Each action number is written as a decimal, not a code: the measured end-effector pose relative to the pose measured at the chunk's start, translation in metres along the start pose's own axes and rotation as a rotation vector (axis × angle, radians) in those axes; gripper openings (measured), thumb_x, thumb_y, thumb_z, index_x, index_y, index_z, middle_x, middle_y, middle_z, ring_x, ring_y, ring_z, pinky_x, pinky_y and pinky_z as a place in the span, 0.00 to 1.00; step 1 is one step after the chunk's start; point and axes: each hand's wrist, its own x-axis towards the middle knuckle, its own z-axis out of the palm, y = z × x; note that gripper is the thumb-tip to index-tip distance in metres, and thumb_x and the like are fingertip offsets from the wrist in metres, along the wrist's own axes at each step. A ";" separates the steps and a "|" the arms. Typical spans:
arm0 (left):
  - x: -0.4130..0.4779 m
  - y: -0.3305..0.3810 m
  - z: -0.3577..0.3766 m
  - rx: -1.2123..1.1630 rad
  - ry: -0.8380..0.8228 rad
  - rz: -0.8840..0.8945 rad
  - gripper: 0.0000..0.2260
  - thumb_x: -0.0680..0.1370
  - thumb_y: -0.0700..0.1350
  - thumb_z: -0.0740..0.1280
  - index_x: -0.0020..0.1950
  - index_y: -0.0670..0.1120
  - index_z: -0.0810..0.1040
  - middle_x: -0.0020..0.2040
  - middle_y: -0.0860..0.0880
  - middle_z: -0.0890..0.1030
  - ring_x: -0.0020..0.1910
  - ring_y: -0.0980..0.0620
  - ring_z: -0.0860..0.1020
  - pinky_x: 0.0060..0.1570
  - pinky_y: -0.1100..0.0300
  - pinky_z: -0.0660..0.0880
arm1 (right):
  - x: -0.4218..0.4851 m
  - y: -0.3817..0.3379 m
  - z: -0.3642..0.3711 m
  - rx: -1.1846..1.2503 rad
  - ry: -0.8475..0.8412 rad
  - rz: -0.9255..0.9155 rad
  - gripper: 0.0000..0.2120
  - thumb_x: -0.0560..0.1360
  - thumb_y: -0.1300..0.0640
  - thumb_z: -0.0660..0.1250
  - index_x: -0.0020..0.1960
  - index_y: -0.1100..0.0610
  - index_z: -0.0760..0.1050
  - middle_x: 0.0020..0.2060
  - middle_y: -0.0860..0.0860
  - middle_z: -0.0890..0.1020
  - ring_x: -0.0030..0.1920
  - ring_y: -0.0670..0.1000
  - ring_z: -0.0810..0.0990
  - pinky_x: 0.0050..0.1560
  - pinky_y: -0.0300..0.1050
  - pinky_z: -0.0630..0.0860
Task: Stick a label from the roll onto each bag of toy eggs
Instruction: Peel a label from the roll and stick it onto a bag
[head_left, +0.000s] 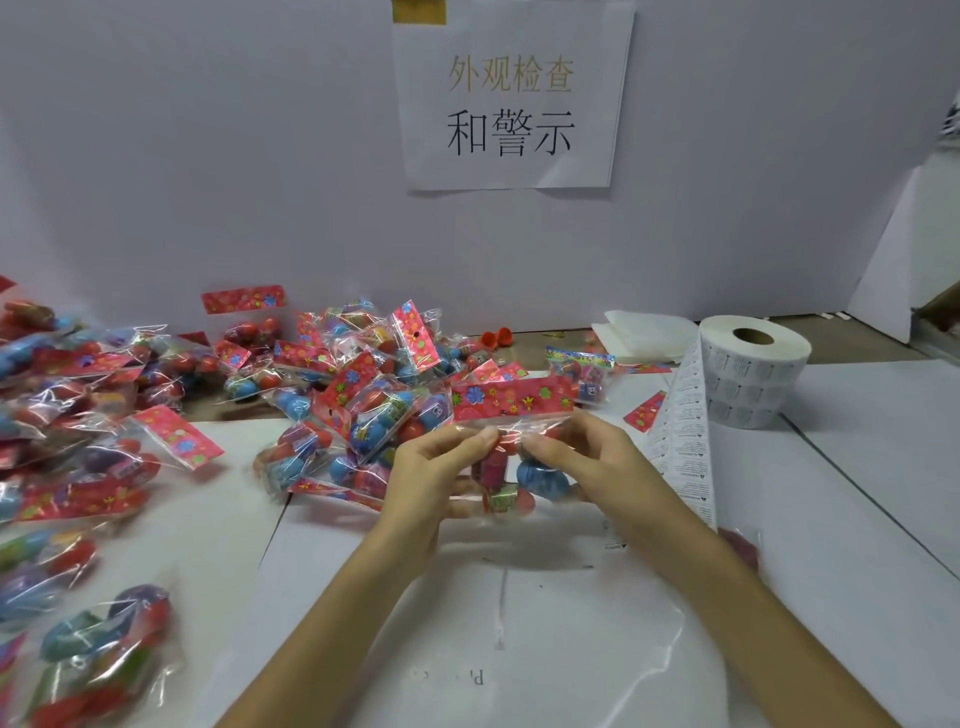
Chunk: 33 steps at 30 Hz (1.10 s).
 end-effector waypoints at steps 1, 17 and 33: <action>0.000 -0.001 0.000 -0.025 0.014 0.005 0.10 0.74 0.51 0.74 0.49 0.45 0.87 0.48 0.39 0.87 0.44 0.34 0.86 0.44 0.43 0.85 | 0.001 0.001 0.000 -0.009 -0.010 -0.002 0.13 0.74 0.46 0.73 0.54 0.52 0.80 0.49 0.50 0.85 0.49 0.48 0.84 0.46 0.45 0.83; 0.000 -0.010 0.003 0.063 -0.153 0.035 0.24 0.70 0.33 0.77 0.63 0.45 0.77 0.51 0.40 0.85 0.47 0.44 0.85 0.42 0.56 0.82 | 0.000 0.004 0.000 -0.015 -0.009 -0.047 0.13 0.74 0.61 0.75 0.57 0.54 0.78 0.51 0.58 0.84 0.46 0.51 0.84 0.42 0.44 0.82; -0.001 -0.009 0.004 0.066 -0.303 0.016 0.22 0.70 0.42 0.77 0.64 0.44 0.79 0.50 0.42 0.86 0.46 0.47 0.85 0.42 0.59 0.81 | 0.005 0.010 0.001 -0.020 0.051 -0.129 0.13 0.71 0.68 0.71 0.50 0.53 0.75 0.30 0.44 0.80 0.30 0.43 0.77 0.34 0.36 0.74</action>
